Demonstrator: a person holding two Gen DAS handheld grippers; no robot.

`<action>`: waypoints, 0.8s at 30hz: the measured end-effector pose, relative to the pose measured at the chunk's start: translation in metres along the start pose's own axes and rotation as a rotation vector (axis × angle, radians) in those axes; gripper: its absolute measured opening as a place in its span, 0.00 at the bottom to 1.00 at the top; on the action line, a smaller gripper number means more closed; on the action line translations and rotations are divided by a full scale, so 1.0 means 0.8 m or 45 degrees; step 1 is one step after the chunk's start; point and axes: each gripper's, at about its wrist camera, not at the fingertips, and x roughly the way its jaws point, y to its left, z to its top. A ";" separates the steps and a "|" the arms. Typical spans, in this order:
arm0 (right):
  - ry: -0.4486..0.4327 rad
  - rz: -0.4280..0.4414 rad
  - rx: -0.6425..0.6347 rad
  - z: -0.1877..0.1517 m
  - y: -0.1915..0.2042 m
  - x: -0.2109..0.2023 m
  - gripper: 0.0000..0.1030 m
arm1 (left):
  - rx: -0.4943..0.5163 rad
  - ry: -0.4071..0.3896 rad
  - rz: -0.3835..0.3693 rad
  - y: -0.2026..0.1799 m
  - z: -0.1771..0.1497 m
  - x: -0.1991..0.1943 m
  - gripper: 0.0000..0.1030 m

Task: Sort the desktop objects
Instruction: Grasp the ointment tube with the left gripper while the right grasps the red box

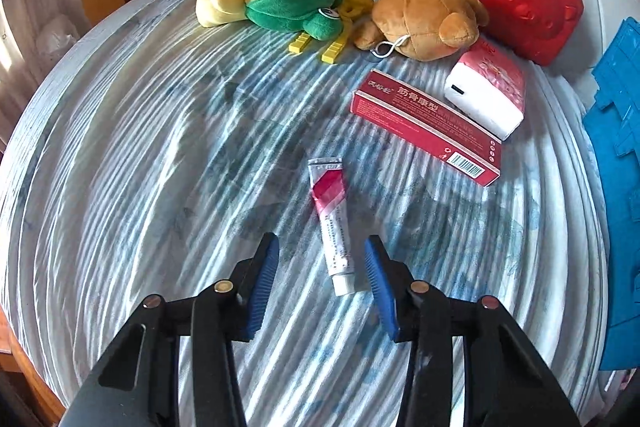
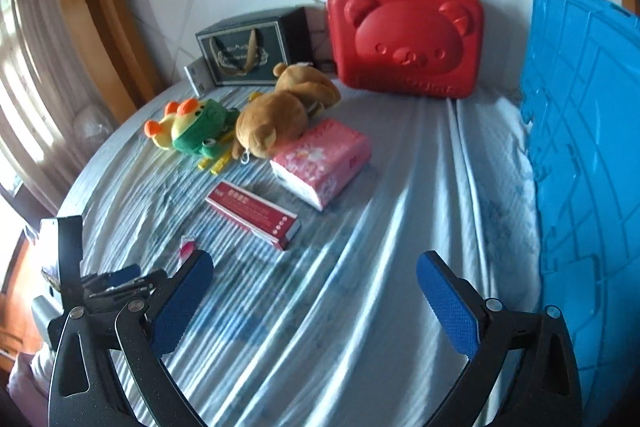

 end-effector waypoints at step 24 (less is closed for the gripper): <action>0.292 0.104 -0.410 0.048 0.102 0.221 1.00 | 0.024 -0.032 0.000 0.015 0.064 0.052 0.16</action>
